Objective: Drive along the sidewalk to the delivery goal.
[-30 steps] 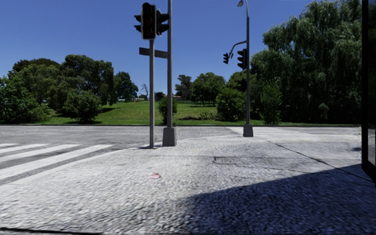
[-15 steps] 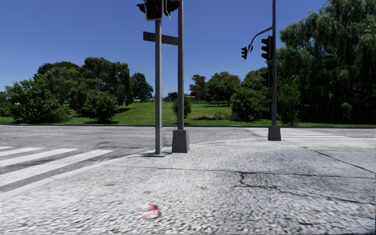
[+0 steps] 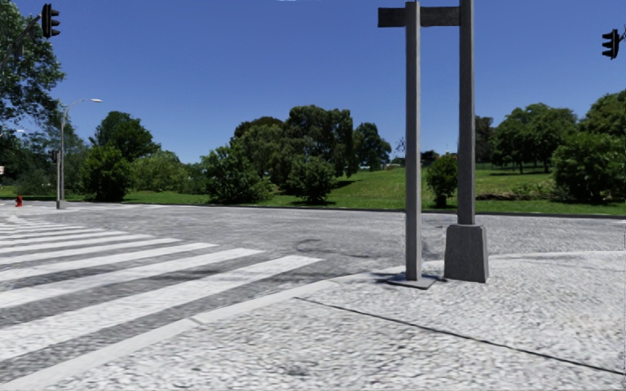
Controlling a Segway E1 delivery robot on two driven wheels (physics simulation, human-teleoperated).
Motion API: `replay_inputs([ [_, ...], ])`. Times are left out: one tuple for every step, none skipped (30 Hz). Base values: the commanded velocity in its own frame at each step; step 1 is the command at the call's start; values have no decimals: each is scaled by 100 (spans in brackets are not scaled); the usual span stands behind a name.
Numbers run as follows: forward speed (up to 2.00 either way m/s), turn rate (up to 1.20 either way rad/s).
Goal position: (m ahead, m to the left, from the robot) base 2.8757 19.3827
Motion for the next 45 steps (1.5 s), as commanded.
replay_inputs([
  [200,93],
  [200,93],
  [200,93],
  [200,93],
  [200,93],
  [200,93],
  [200,93],
  [200,93],
  [200,93],
  [200,93],
  [200,93],
  [200,92],
  [200,92],
  [200,92],
  [200,92],
  [200,92],
  [200,92],
  [200,92],
  [200,92],
  [200,92],
  [200,92],
  [200,90],
  [200,90],
  [200,74],
  [200,25],
  [200,8],
  [200,8],
  [200,3],
  [200,1],
  [200,0],
  [200,0],
  [200,0],
  [200,0],
  [200,0],
  [200,0],
  [200,0],
  [200,0],
  [200,0],
  [200,0],
  [200,0],
  [200,0],
  [200,0],
  [200,0],
  [200,0],
  [200,0],
])
